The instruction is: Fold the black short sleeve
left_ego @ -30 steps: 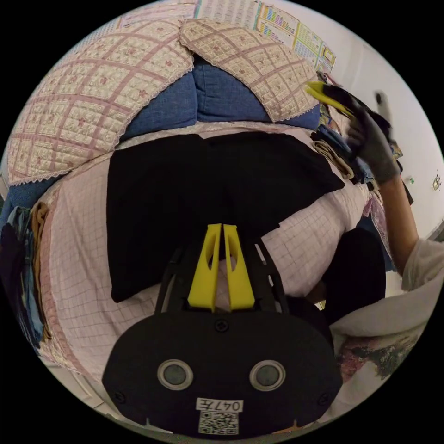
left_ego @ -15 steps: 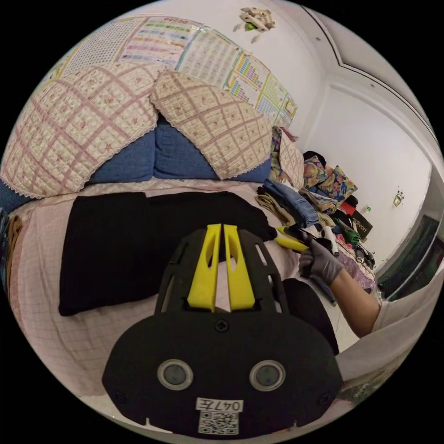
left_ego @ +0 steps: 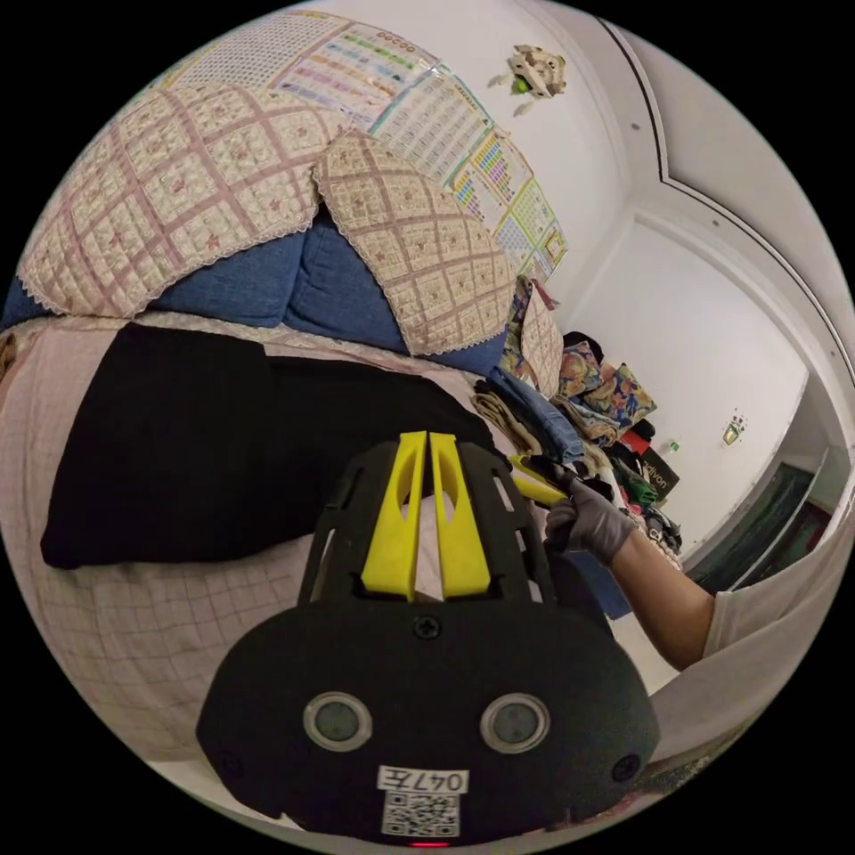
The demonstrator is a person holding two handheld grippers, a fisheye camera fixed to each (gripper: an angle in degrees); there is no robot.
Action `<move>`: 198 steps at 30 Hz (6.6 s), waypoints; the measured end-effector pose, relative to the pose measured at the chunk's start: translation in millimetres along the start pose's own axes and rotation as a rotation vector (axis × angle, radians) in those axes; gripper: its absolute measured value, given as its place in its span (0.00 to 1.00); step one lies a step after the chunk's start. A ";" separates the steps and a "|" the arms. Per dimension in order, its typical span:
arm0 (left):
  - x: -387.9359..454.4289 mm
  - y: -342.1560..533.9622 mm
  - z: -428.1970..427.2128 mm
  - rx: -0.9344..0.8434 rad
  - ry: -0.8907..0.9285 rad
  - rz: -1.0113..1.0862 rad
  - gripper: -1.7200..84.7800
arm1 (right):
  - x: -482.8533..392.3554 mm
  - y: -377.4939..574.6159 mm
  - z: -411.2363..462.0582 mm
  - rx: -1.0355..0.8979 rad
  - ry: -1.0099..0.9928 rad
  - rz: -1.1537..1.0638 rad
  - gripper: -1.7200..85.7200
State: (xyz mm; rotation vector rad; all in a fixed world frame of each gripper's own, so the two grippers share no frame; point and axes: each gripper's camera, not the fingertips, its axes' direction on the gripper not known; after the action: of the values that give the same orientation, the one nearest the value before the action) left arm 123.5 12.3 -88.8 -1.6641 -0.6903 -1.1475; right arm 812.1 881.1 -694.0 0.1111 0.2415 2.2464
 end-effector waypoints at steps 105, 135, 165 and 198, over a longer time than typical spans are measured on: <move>-243.6 -40.1 144.8 -0.183 -0.267 0.039 0.11 | -287.7 246.9 590.3 -0.299 0.134 -1.326 0.07; -57.5 193.6 -4.0 -0.374 -0.746 0.561 0.04 | -364.4 393.5 902.9 -0.719 0.036 -1.569 0.07; -127.9 283.6 -118.1 -0.041 -0.681 0.323 0.01 | -349.8 435.3 1044.0 -0.983 -0.281 -1.757 0.01; -360.8 168.3 153.2 -0.167 0.025 -0.191 0.12 | -165.4 484.4 652.6 -0.613 0.280 -1.497 0.09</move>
State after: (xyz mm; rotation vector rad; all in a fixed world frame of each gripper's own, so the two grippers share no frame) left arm 178.5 115.0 -499.2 -1.7476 -0.7687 -1.3914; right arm 656.3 541.9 46.7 -0.5456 -0.2015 0.7482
